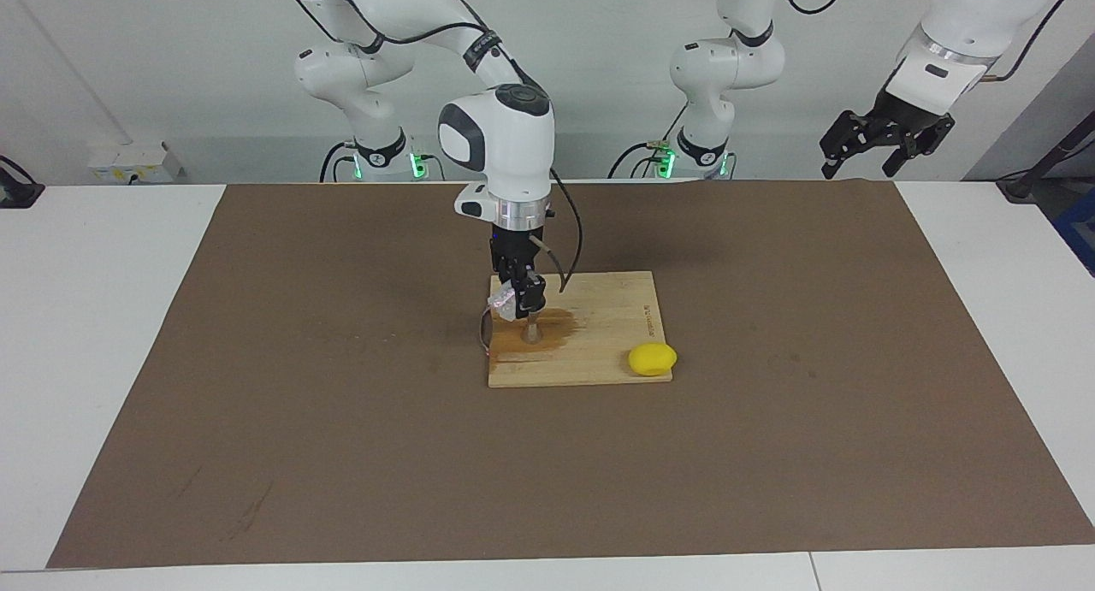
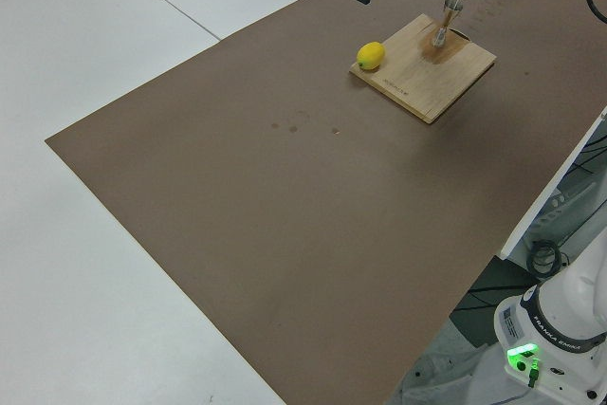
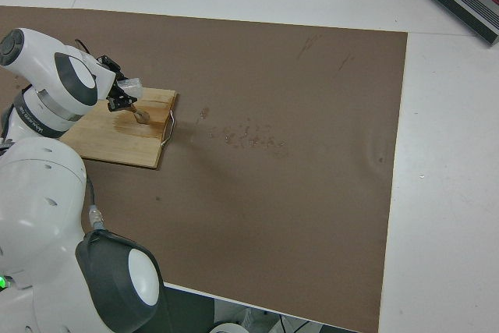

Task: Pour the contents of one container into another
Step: 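Tilt the glass cup with the right gripper to pour into the metal cup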

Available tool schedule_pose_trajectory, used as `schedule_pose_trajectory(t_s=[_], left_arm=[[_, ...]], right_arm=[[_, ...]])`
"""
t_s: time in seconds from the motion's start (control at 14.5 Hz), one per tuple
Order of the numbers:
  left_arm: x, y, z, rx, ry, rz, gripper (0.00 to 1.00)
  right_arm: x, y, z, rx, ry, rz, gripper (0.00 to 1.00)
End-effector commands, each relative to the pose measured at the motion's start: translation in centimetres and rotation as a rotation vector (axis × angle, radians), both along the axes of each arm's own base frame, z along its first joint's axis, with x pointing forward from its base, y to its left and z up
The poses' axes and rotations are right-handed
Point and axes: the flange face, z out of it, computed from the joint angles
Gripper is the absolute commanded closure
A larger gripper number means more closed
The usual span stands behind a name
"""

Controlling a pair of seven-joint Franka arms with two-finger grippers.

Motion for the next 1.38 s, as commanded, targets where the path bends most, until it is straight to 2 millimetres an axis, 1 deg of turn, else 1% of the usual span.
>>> schedule_pose_trajectory(t_s=[0.0,0.21,0.34,0.55,0.62,0.9,1.03,1.31], left_arm=[[-0.4,0.0,-0.1,-0.009,0.004,0.013,0.00],[-0.4,0.0,-0.1,-0.009,0.004,0.015,0.00],[-0.4,0.0,-0.1,-0.009,0.004,0.015,0.00],[-0.4,0.0,-0.1,-0.009,0.004,0.015,0.00],[-0.4,0.0,-0.1,-0.009,0.004,0.013,0.00],[-0.4,0.0,-0.1,-0.009,0.004,0.013,0.00],[-0.4,0.0,-0.1,-0.009,0.004,0.013,0.00],[-0.4,0.0,-0.1,-0.009,0.004,0.013,0.00]], right_arm=[[0.1,0.2,0.9,0.028,0.023,-0.052,1.00],[0.6,-0.7,1.6,0.053,0.026,-0.077,1.00],[0.6,-0.5,1.8,0.112,0.058,-0.107,1.00],[0.6,-0.6,1.5,0.148,0.088,-0.131,1.00],[0.9,-1.2,1.5,0.156,0.094,-0.144,1.00],[1.4,-2.0,1.3,0.193,0.122,-0.185,1.00],[1.4,-2.1,1.2,0.193,0.124,-0.186,1.00],[2.2,-4.0,0.7,0.262,0.175,-0.241,1.00]])
